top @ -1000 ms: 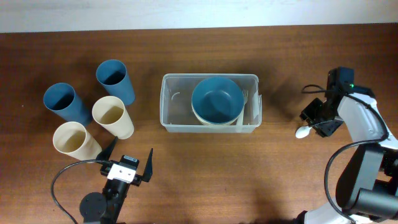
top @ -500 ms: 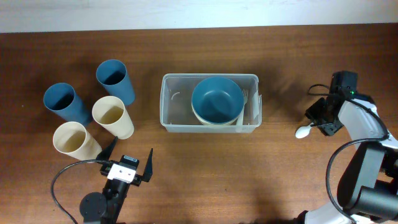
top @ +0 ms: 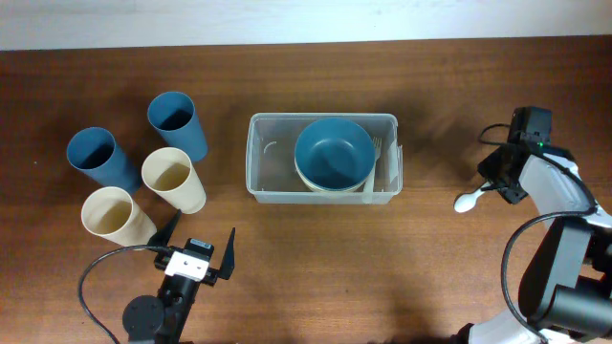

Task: Pack container
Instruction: 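Grasp the white spoon handle with the right gripper and lift it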

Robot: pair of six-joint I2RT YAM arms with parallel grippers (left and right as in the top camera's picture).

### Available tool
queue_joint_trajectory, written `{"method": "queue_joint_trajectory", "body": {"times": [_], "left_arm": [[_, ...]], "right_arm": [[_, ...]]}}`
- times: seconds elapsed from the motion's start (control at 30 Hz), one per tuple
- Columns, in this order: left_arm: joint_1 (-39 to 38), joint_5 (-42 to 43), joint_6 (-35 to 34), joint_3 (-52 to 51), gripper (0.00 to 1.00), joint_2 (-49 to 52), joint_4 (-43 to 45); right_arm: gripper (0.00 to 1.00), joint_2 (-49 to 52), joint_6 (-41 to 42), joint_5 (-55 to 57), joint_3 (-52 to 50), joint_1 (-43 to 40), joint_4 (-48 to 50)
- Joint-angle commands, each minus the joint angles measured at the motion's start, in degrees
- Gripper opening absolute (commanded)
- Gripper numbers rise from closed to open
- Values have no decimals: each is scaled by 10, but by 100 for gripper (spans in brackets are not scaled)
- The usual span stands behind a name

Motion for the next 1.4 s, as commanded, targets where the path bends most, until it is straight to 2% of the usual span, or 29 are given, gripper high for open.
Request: {"method": "queue_joint_trajectory", "body": {"times": [0.0, 0.4, 0.7, 0.77, 0.9, 1.0, 1.1, 1.37], "left_arm": [[3, -4, 5, -4, 100, -4, 0], [3, -4, 5, -4, 100, -4, 0], [3, -4, 5, -4, 100, -4, 0], [3, -4, 5, -4, 100, -4, 0], [3, -4, 5, -4, 100, -4, 0], [3, -4, 5, -4, 100, -4, 0], [3, -4, 5, -4, 100, -4, 0], [3, -4, 5, -4, 100, -4, 0]], "right_arm": [[50, 21, 6, 22, -7, -4, 8], [49, 76, 12, 21, -7, -4, 43], [49, 92, 76, -37, -7, -4, 52], [44, 92, 76, -44, -7, -4, 51], [28, 92, 76, -45, -7, -4, 45], [22, 92, 76, -45, -7, -4, 38], [11, 92, 76, -45, -7, -4, 36], [7, 92, 75, -45, -7, -4, 31]]}}
